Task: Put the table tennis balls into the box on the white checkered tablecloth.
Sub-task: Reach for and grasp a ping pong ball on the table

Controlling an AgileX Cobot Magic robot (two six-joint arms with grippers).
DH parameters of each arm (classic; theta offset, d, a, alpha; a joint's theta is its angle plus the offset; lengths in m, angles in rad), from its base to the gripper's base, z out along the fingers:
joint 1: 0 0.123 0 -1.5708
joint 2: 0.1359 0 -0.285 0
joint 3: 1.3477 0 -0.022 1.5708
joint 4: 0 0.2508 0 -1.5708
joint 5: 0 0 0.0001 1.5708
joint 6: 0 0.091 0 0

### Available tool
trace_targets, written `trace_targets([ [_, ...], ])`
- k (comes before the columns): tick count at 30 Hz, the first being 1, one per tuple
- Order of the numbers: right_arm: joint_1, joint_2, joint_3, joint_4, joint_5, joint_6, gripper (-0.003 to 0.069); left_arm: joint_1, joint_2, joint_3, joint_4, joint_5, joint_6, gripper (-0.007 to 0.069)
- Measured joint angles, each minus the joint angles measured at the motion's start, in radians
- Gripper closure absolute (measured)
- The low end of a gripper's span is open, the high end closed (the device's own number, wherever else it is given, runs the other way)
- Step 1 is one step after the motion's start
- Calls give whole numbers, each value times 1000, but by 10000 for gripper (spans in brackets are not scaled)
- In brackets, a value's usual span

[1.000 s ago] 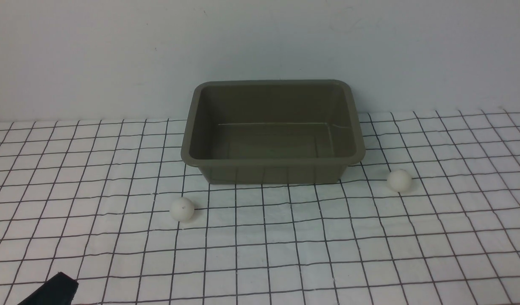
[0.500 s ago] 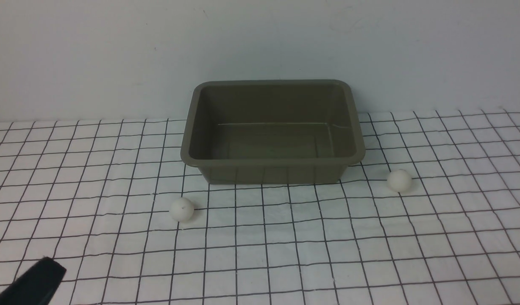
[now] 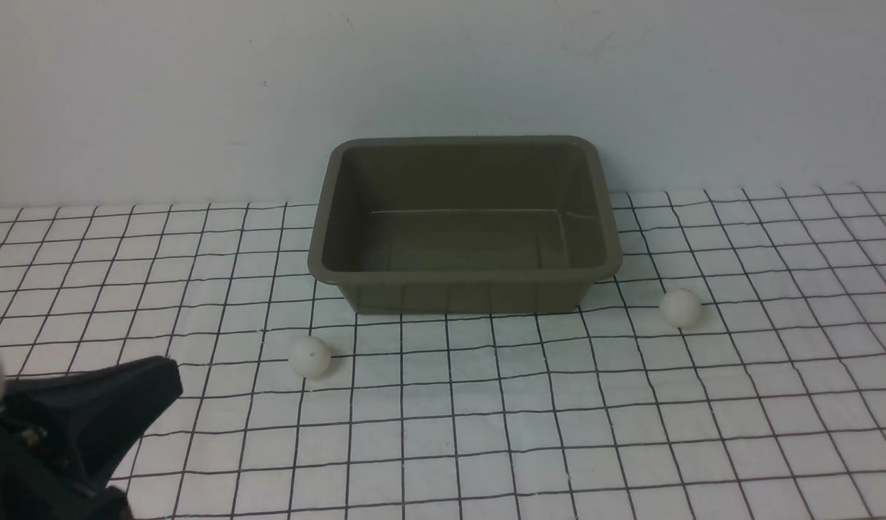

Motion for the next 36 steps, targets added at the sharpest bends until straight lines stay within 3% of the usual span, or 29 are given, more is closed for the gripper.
trace_targets([
  [5, 0, 285, -134, -244, 61, 194, 671, -1, 191, -116, 363, 85, -195, 629],
  [9, 26, 483, -227, -375, 97, 308, 671, -1, 303, -151, 539, 116, -297, 629],
  [14, 142, 704, -374, -470, 103, 389, 671, -2, 415, -157, 575, 102, -336, 629],
  [22, 162, 942, -602, -486, 192, 443, 641, -2, 490, -157, 578, 80, -342, 629],
  [27, 162, 1079, -736, -495, 235, 444, 501, -2, 491, -157, 579, 69, -342, 629],
  [34, 162, 1215, -838, -516, 254, 448, 181, -2, 491, -157, 580, 69, -342, 629],
  [36, 162, 1250, -842, -516, 252, 451, 125, -2, 491, -157, 580, 69, -342, 629],
])
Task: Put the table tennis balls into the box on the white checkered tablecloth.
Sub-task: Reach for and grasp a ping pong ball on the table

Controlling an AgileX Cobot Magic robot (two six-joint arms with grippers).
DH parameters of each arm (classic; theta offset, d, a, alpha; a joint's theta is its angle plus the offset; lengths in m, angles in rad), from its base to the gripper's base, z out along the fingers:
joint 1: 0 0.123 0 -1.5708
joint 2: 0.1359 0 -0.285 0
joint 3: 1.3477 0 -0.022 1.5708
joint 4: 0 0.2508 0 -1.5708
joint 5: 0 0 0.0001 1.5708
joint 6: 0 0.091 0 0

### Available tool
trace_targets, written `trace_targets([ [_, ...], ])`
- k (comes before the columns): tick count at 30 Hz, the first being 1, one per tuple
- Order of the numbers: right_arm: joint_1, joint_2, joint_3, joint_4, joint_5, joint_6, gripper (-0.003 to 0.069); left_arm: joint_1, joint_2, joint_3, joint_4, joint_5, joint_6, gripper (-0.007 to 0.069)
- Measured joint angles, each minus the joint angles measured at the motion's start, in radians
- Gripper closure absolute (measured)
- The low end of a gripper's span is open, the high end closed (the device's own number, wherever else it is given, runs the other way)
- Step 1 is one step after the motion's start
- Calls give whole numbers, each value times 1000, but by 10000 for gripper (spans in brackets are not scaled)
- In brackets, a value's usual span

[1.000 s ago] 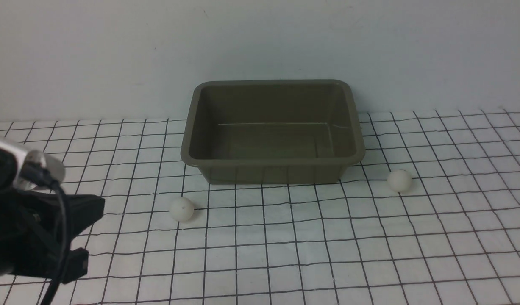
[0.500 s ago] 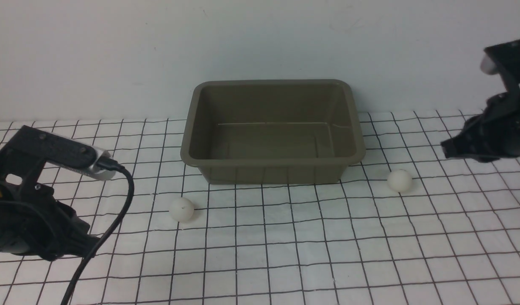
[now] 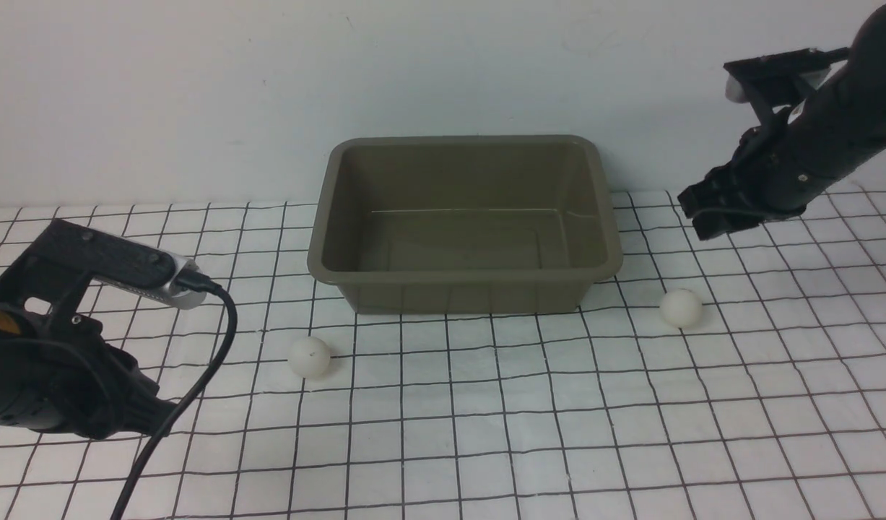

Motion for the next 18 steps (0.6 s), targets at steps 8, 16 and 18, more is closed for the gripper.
trace_targets([
  [8, 0, 100, 0, 0, -6, 4, 78, 0, 0, 0, 3, 0, 0, 629],
  [16, 0, 140, 0, 0, -18, 4, 77, 0, 0, 0, 3, 0, 0, 629],
  [18, 0, 151, 0, 0, -22, 4, 77, 0, 0, 0, 4, 0, 0, 629],
])
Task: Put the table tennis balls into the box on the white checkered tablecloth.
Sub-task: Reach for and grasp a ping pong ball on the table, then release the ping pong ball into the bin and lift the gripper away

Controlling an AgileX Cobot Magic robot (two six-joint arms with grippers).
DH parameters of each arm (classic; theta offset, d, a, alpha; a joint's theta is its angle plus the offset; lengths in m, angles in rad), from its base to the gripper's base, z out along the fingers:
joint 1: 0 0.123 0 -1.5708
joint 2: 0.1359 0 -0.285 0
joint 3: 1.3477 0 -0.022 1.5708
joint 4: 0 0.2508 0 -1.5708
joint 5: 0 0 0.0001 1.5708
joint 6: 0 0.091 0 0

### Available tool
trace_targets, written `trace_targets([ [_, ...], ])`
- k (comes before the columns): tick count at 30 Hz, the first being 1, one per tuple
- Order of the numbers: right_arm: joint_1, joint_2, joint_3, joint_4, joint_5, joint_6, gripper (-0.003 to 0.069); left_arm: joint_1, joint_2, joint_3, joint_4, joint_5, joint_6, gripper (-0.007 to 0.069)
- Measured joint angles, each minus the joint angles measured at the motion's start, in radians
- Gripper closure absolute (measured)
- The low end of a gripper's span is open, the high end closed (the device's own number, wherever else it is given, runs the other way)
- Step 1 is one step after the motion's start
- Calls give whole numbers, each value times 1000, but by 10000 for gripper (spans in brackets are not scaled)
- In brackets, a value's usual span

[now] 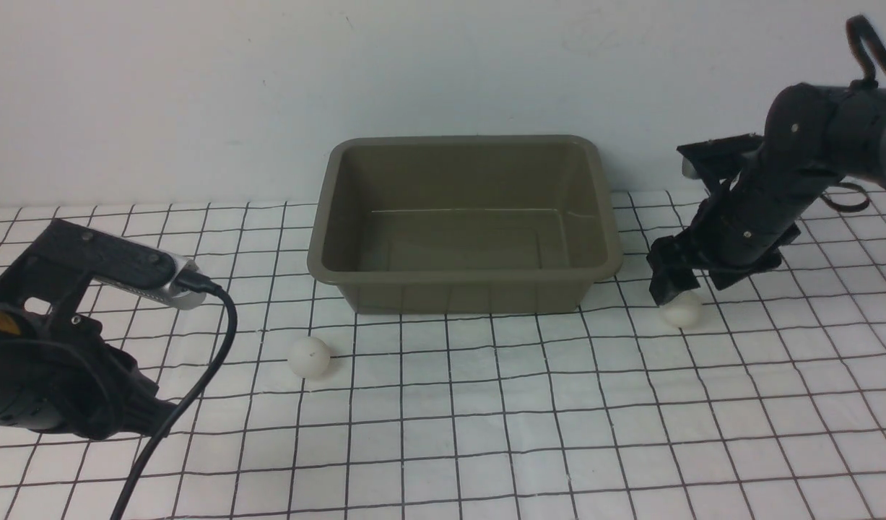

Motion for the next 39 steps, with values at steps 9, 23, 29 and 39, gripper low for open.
trace_targets([
  [9, 0, 31, -10, 14, -6, 0, 188, 0, 0, 0, 12, 0, 0, 629],
  [23, 0, 12, -151, -61, 140, 61, 300, 0, 0, 0, 17, 0, 0, 629],
  [29, 28, -8, -416, -54, 236, 96, 300, 0, 0, 0, 17, 0, 0, 629],
  [39, 224, 60, -598, 3, 192, 97, 300, 0, 3, 0, 18, -3, 0, 629],
])
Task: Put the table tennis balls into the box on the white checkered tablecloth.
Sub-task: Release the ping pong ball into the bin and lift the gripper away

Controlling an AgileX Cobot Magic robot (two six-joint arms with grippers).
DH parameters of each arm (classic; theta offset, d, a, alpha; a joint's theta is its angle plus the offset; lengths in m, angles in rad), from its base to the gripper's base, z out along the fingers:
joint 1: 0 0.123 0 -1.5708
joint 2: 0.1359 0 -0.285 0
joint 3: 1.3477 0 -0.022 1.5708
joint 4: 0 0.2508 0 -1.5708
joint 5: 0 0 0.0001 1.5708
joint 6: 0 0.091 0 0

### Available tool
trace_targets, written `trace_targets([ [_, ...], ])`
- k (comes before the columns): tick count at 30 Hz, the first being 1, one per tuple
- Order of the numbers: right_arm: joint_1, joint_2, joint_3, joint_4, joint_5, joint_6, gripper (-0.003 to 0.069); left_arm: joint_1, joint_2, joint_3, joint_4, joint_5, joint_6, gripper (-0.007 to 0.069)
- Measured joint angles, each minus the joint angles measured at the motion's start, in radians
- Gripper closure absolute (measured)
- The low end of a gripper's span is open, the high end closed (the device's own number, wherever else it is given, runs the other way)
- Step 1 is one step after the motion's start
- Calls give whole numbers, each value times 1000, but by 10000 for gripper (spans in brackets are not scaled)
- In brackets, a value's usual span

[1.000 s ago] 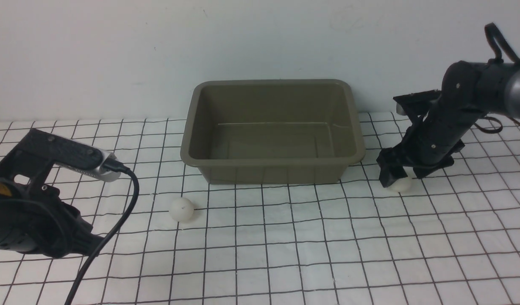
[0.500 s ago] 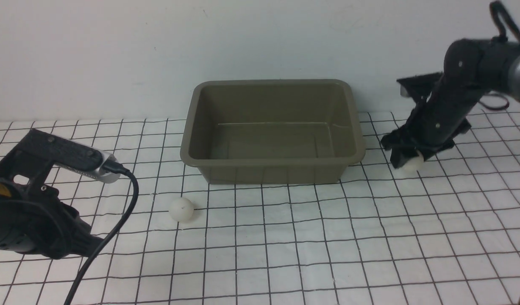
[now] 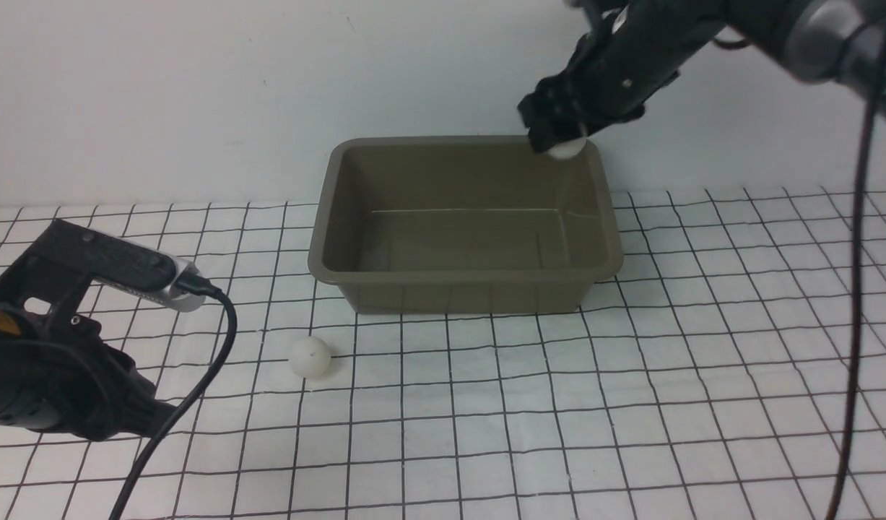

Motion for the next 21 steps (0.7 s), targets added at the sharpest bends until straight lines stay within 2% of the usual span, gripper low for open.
trace_targets([
  [4, 42, 77, 0, 1, 0, -4, 300, 0, 0, 0, 0, 0, 0, 629],
  [15, 51, 165, 0, 11, -34, -47, 282, 0, 0, 0, 0, 0, 0, 629],
  [21, 51, 165, -17, 21, -39, -45, 143, 0, 0, 0, -20, -19, 0, 629],
])
